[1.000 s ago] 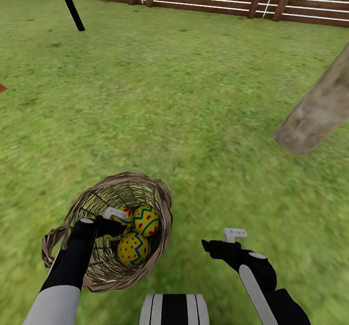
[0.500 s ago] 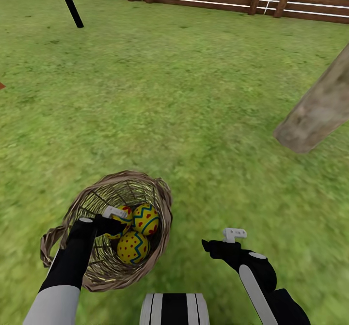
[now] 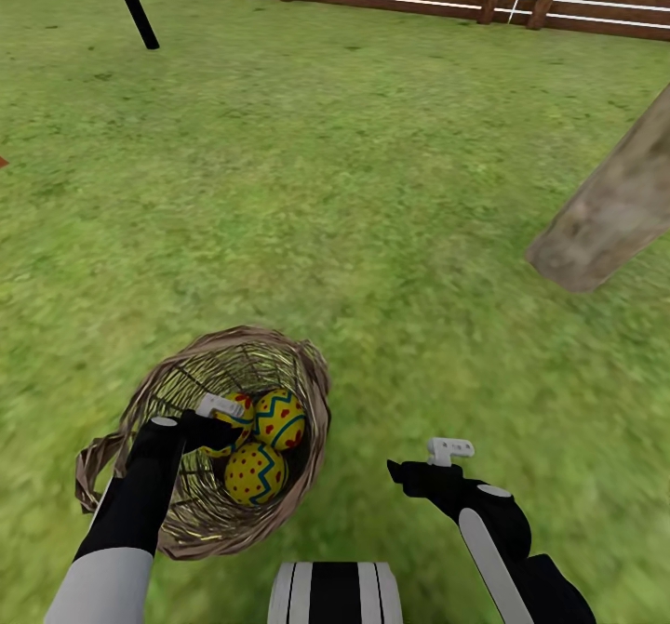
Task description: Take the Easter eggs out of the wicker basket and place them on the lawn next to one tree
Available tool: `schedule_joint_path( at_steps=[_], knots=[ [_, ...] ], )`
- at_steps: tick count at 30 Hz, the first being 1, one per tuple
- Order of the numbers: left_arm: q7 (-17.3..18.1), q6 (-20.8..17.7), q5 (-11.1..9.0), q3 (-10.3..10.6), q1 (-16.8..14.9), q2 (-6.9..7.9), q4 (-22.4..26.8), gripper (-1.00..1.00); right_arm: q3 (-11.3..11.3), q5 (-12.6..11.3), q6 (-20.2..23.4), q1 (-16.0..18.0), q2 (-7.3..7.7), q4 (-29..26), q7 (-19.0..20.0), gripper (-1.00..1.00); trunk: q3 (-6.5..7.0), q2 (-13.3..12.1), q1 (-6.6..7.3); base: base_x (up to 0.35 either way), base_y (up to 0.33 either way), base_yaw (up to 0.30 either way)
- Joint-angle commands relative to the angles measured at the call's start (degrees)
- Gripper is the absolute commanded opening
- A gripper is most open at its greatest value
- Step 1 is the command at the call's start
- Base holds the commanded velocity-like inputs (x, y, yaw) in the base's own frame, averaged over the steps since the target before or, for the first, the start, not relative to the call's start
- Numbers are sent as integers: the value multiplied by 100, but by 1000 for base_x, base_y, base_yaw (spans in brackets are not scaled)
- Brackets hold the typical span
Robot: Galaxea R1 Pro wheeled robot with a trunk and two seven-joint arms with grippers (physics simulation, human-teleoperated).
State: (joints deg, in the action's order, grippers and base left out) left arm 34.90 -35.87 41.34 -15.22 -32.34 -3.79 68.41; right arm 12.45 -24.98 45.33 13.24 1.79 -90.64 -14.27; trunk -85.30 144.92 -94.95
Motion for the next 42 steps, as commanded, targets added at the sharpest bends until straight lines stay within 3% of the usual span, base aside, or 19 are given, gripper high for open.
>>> schedule_joint_path(
  at_steps=[1,10,11,42],
  knots=[
    [69,-39,10,-16,-1,-8,-170,100,11,-59,12,4,6,-6,-60,100,-4,1,0,0,0,0],
    [69,-34,6,-14,-2,-6,-185,100,11,-59,11,4,6,-6,-59,100,-48,4,-5,0,0,0],
    [69,-34,6,-15,-1,-7,-184,-100,11,-59,11,4,6,-6,-60,100,-48,4,-5,0,0,0],
    [66,-34,-3,-8,-4,-8,-188,-100,11,-59,11,4,6,-6,-58,100,-93,7,-10,0,0,0]
  ],
)
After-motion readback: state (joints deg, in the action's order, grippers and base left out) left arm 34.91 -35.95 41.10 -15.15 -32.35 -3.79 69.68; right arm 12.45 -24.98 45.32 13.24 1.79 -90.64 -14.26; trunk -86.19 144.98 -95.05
